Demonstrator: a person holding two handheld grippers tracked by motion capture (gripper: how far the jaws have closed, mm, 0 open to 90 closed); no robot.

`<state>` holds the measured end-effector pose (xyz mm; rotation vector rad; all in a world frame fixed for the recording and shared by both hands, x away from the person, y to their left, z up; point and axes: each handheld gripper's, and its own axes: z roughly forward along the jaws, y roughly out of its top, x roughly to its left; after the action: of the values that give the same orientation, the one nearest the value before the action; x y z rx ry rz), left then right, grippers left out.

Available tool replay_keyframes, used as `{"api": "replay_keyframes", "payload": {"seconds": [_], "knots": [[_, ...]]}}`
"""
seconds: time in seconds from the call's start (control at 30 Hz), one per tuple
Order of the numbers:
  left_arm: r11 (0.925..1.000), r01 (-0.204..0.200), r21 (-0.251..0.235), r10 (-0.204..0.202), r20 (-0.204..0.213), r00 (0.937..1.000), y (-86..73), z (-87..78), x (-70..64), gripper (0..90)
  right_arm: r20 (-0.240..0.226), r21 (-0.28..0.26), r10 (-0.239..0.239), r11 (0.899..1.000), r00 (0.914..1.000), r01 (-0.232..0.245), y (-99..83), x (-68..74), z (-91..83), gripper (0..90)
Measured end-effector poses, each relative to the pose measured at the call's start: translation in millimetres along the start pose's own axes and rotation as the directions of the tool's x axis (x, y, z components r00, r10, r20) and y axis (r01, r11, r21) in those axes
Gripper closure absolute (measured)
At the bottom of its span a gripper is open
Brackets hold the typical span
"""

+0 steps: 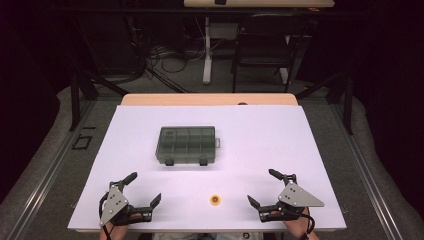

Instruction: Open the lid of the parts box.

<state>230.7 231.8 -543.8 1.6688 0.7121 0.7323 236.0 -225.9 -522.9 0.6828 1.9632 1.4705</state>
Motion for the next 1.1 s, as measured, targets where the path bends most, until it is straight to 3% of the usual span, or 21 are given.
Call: {"api": "replay_keyframes", "payload": {"seconds": [0.43,0.83,1.03,1.1], "knots": [[0.9998,0.013,0.012,-0.013,-0.011,0.9999,-0.3,0.2,0.1,0.3,-0.004,-0.006,0.011,1.000,0.9999,-0.011,-0.9,-1.2,0.7,0.0],[0.9988,0.039,0.029,-0.039,-0.013,0.9992,-2.6,-1.0,-0.2,0.3,-0.030,0.013,0.008,1.000,0.9995,-0.007,-1.7,2.8,10.6,0.0],[0.9996,0.015,0.023,-0.014,-0.029,0.9995,-0.3,0.0,3.1,0.3,-0.045,0.036,0.010,0.999,0.9989,-0.009,-2.8,1.5,18.8,0.0],[0.9994,0.028,0.018,-0.027,-0.032,0.9991,0.9,0.7,4.4,0.3,-0.051,0.040,0.017,0.999,0.9986,-0.015,-3.3,0.2,22.1,0.0]]}}
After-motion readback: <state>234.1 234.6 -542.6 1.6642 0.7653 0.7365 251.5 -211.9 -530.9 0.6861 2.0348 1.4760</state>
